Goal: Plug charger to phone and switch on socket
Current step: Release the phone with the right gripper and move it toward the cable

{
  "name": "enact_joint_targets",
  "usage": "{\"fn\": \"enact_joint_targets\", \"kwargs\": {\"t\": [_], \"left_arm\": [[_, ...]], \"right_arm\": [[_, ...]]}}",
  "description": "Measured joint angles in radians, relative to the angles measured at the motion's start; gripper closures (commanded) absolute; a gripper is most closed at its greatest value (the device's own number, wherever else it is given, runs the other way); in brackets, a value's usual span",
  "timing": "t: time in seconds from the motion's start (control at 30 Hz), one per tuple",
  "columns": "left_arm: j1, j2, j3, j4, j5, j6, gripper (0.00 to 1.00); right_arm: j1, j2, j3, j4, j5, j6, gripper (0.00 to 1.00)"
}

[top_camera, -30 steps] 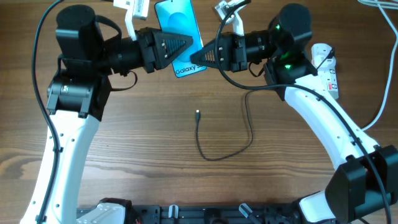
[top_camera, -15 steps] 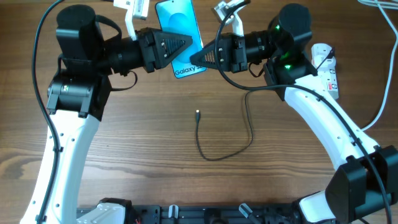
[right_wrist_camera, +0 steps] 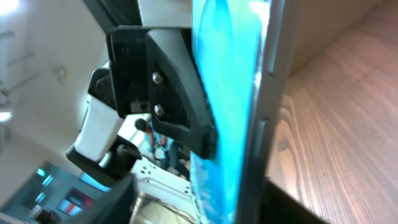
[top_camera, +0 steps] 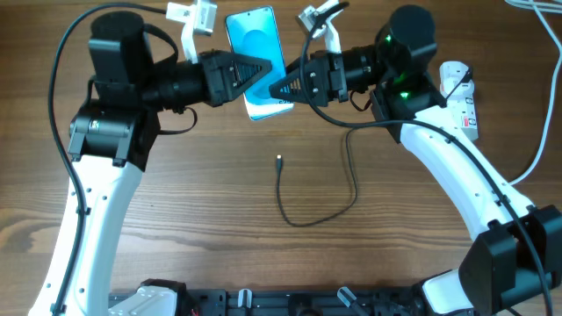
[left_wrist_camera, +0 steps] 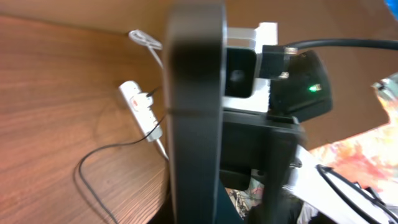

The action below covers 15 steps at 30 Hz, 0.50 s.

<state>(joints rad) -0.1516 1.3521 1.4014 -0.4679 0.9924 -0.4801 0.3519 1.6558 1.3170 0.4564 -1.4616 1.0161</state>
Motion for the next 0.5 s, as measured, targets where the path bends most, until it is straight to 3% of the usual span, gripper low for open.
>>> {"fn": "enact_joint_targets", "kwargs": {"t": [0.13,0.33,0.5], "left_arm": [[-0.001,0.000,0.000,-0.133,-0.146,0.015,0.96],[-0.016,0.034,0.002,-0.343,-0.440,0.017,0.96],[-0.004,0.182,0.002,-0.415,-0.635,0.019,0.96]], "right_arm": [[0.000,0.001,0.000,-0.158,0.008,-0.089,0.02],[0.005,0.014,0.001,-0.571,0.090,-0.353,0.00],[0.005,0.013,0.008,-0.961,0.394,-0.533,0.00]]}}
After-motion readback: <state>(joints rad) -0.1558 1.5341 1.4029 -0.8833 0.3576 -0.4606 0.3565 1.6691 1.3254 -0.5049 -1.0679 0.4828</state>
